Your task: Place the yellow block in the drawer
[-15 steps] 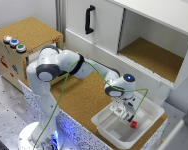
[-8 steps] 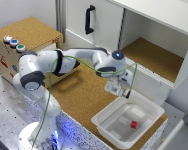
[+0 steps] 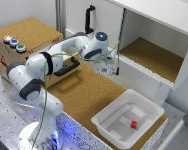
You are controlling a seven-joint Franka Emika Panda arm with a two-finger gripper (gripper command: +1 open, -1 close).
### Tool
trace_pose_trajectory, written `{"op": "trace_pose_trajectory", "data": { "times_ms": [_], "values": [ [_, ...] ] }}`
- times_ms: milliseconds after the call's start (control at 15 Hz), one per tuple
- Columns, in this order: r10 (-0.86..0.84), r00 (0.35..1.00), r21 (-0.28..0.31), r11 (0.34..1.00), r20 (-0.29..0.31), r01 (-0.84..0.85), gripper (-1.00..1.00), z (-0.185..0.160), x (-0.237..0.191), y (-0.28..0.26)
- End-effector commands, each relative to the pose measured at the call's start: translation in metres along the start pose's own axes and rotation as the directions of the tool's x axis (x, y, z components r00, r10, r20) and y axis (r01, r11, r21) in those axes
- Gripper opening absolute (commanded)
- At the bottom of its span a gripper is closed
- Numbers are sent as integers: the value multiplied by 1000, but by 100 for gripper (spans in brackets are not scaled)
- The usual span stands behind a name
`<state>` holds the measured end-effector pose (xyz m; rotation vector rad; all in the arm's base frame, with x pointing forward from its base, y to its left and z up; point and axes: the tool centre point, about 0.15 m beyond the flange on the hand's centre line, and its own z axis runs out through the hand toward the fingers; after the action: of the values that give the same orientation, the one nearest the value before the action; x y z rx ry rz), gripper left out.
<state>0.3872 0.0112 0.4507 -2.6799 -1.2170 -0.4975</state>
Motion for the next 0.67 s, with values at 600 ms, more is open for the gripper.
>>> {"op": "trace_pose_trajectory", "data": {
  "times_ms": [600],
  "values": [
    [-522, 849, 224, 839, 77, 496, -100, 91, 129, -159]
  ]
}}
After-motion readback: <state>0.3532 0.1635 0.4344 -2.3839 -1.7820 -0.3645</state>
